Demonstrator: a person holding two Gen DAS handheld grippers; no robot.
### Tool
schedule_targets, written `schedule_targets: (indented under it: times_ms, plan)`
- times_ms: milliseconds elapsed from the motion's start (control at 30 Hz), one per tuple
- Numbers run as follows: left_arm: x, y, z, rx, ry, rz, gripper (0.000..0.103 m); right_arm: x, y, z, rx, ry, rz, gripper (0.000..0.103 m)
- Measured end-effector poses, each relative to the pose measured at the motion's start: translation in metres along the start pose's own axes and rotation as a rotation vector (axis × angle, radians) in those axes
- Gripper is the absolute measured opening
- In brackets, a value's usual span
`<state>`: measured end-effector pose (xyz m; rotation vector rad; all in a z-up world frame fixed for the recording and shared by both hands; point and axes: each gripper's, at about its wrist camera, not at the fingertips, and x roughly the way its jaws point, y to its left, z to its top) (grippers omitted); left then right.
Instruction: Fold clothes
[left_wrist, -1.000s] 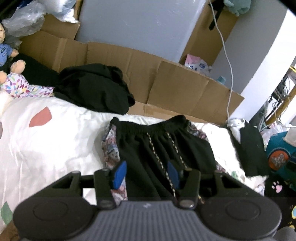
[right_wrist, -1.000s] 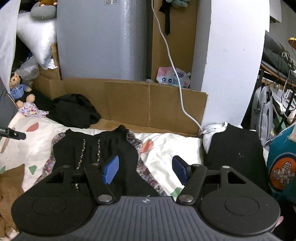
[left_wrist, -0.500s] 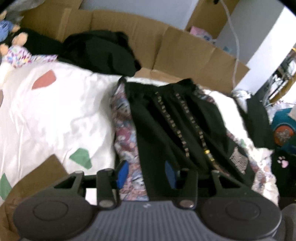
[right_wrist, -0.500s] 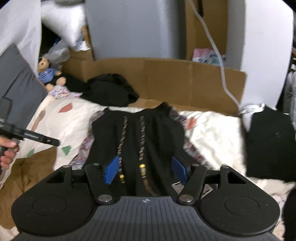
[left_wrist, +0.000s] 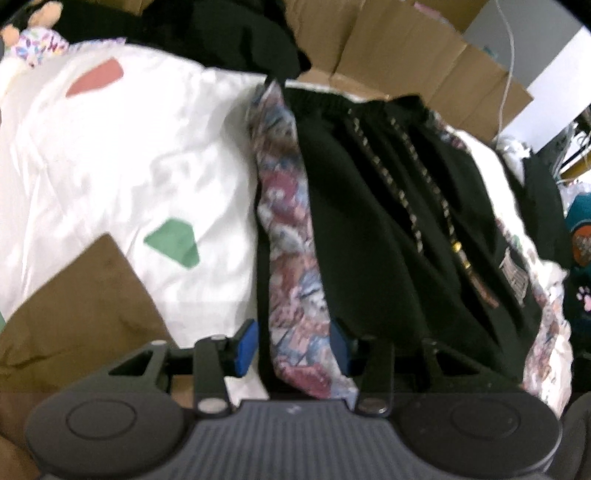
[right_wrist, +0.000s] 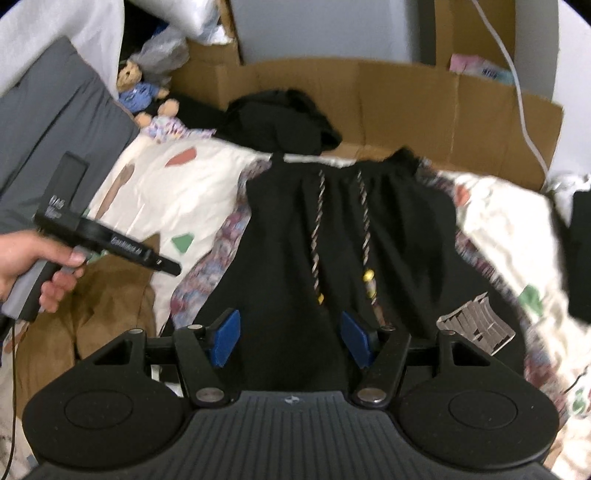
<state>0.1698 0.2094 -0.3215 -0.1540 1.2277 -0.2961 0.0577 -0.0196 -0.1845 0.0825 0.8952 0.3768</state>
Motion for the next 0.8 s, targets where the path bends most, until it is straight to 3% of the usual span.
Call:
schedule_targets:
  times_ms: [133,300,433,800]
  plan:
    - [0.018,-0.002,-0.008,0.029,0.076,0.041,0.044,0.007,0.004,-0.011,-0.002,0.026,0.016,0.066]
    - [0.037,-0.004,-0.018,0.033,0.134,0.011,0.021,0.017,0.011,-0.022,-0.007,0.057,0.042,0.066]
    - [0.034,-0.008,-0.017,0.038,0.115,0.006,0.011,0.025,0.022,-0.028,-0.034,0.074,0.064,0.066]
    - [0.016,-0.028,0.0,0.011,0.014,-0.138,0.007,0.051,0.059,-0.046,-0.1,0.121,0.108,0.066]
